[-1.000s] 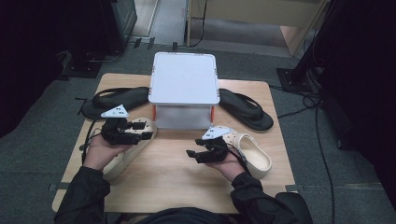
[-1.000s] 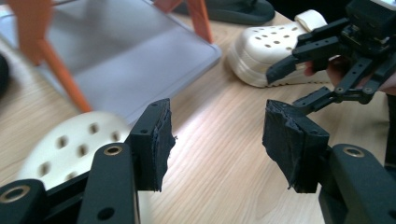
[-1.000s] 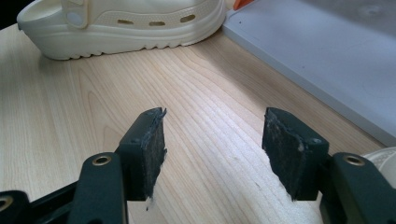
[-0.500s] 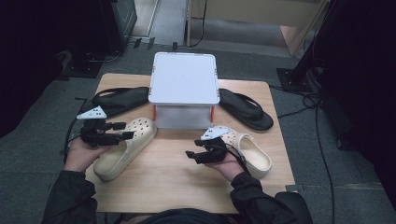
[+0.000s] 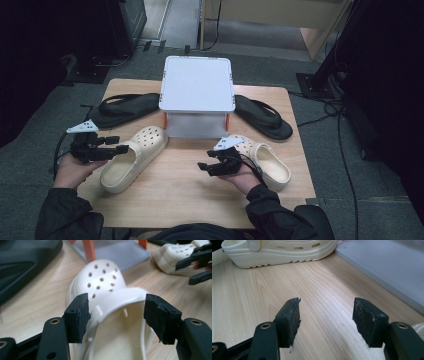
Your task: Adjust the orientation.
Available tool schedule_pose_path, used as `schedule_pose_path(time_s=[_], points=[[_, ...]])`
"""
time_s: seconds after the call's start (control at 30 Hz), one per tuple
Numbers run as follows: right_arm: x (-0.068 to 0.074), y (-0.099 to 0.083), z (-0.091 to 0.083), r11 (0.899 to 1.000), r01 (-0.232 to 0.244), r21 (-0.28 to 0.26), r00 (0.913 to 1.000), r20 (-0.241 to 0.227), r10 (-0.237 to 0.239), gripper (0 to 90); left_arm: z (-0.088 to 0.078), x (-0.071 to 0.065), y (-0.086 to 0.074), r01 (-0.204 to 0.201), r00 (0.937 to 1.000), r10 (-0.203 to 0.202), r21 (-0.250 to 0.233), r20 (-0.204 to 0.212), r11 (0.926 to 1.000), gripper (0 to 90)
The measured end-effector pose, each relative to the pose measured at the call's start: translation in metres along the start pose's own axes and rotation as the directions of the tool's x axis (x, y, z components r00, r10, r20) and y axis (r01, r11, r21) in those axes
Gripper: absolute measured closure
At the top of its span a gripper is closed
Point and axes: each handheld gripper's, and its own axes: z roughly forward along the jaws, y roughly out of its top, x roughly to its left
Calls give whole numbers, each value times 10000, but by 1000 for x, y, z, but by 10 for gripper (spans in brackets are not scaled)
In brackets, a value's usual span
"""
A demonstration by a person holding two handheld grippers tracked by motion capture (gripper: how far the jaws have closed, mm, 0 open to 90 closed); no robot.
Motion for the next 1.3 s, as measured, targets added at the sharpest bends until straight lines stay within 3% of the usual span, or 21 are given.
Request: schedule_pose_path(time_s=[0.3,0.67,0.7,0.8,1.0,1.07,1.3], points=[[1,0,2,10000,-3,54,10000,28,3,391,10,8,-10,12,10000,-10,314,-62,9995,371],[2,-1,4,9999,27,160,10000,0,-27,391,28,11,-8,-161,9998,165,492,-64,9987,408],[2,-1,5,9998,56,164,10000,7,-56,391,31,11,-7,-319,9993,328,531,-158,9981,408],[3,-2,5,9998,-19,222,10000,16,18,391,38,15,-6,-165,9995,177,455,-246,9988,437],[3,-4,6,9997,30,247,10000,22,-31,392,44,19,-6,-255,9985,277,460,-481,9986,480],[3,-4,7,9996,-53,263,10000,42,52,391,45,18,-5,-497,9959,535,518,-734,9974,511],[2,-4,6,9998,-6,209,10000,53,5,392,39,16,-4,-824,9887,876,469,-1220,9955,612]])
